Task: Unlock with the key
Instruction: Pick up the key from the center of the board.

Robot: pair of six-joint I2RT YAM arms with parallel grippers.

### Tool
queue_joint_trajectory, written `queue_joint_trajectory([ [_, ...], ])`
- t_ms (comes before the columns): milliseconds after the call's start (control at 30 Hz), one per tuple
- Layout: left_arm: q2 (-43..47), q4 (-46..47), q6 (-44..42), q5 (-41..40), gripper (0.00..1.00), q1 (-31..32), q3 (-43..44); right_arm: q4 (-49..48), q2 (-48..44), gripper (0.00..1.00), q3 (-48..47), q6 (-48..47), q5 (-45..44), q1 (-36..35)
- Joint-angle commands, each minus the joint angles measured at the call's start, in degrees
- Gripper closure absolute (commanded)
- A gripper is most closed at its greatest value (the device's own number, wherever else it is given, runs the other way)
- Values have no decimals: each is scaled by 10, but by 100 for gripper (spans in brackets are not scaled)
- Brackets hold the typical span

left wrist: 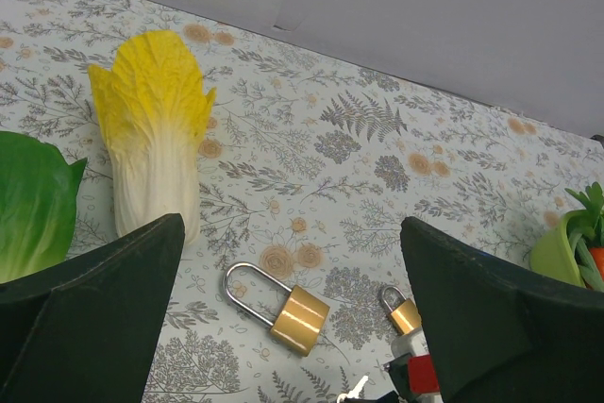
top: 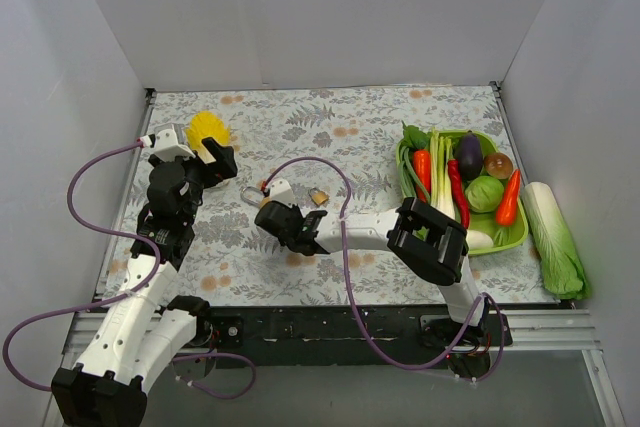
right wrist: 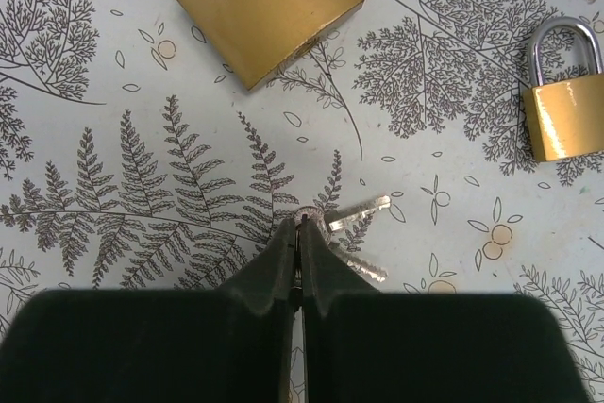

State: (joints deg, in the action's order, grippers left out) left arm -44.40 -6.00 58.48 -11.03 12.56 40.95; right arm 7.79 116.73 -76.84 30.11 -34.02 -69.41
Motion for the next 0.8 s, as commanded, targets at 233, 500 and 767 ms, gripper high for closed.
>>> queue_joint_trajectory([
  [233, 10, 7, -6, 22, 2, 0, -3, -7, -112, 99, 25, -8, 15, 4],
  [500, 15, 47, -29, 166, 2, 1, -12, -102, -312, 99, 144, -51, 210, 75],
  [767, 9, 174, 2, 550, 2, 15, -46, -61, -414, 99, 151, -80, 372, 156],
])
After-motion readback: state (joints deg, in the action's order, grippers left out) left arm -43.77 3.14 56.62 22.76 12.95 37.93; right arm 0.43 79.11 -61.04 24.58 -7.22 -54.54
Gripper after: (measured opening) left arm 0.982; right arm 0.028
